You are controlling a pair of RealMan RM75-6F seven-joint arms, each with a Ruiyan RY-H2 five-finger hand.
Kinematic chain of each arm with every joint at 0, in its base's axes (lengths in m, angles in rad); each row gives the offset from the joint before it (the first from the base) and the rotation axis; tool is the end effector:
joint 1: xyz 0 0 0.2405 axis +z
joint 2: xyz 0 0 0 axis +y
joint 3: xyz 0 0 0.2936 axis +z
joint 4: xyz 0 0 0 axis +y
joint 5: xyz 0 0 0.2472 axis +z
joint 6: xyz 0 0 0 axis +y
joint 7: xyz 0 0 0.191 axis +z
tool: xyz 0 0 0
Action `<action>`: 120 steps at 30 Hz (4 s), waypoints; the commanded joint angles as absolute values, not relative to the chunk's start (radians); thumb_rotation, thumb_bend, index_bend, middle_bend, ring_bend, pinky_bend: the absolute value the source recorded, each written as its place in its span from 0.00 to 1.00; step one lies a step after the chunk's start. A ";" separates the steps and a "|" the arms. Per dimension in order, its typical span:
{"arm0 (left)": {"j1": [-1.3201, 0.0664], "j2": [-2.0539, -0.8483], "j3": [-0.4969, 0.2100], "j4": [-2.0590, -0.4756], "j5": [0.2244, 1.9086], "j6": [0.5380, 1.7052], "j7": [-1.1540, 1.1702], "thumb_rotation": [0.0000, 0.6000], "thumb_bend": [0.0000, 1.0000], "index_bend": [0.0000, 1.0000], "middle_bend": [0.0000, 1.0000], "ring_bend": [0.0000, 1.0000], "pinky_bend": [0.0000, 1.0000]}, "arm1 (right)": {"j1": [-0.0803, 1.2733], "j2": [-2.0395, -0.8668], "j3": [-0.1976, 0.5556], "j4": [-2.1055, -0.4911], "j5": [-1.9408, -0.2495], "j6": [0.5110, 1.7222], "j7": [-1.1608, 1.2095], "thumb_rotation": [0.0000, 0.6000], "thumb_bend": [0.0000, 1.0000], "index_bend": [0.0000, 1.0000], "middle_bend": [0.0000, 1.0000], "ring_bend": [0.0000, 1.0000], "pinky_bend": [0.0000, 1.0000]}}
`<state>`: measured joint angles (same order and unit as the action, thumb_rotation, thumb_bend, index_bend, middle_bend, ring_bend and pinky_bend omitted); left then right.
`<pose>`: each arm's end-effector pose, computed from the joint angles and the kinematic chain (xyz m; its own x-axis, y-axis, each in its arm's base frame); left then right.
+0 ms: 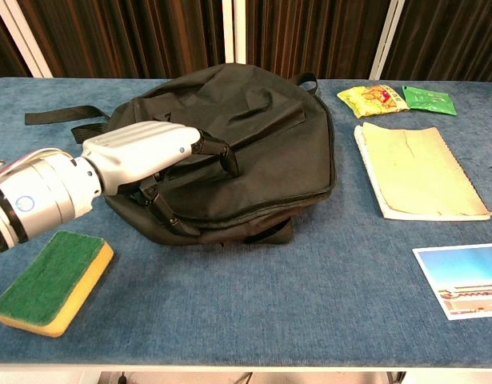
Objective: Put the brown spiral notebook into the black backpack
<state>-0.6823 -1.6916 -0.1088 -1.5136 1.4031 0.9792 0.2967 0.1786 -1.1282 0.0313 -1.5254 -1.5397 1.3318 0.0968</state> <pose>-0.1090 0.3379 -0.1307 0.4165 0.2883 0.8622 0.7829 -0.5959 -0.1789 -0.3640 -0.2634 0.1160 0.3946 -0.1340 0.9090 -0.9174 -0.1125 0.3817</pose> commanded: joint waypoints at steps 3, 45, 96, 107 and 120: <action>-0.683 -1.727 -0.109 -1.465 1.437 1.019 0.257 1.00 0.21 0.35 0.31 0.21 0.20 | 0.168 -1.119 0.030 -1.532 -1.539 1.351 0.096 1.00 0.19 0.00 0.12 0.02 0.15; -0.744 -1.625 -0.593 -1.540 0.747 0.890 -0.124 1.00 0.48 0.67 0.69 0.54 0.37 | 0.417 -1.369 0.057 -1.040 -1.532 1.062 0.018 1.00 0.18 0.00 0.08 0.00 0.07; -0.874 -1.519 -0.524 -1.379 0.342 0.735 -0.142 1.00 0.48 0.65 0.65 0.54 0.32 | 0.636 -1.680 -0.066 -0.744 -1.710 1.095 0.122 1.00 0.18 0.04 0.14 0.00 0.08; -0.881 -1.516 -0.517 -1.377 0.319 0.731 -0.150 1.00 0.48 0.65 0.65 0.54 0.32 | 0.674 -1.764 -0.060 -0.648 -1.708 1.088 0.171 1.00 0.41 0.06 0.17 0.01 0.13; -0.875 -1.513 -0.522 -1.379 0.330 0.727 -0.179 1.00 0.48 0.64 0.65 0.54 0.32 | 0.720 -1.823 0.008 -0.622 -1.651 1.095 0.196 1.00 0.68 0.07 0.18 0.02 0.21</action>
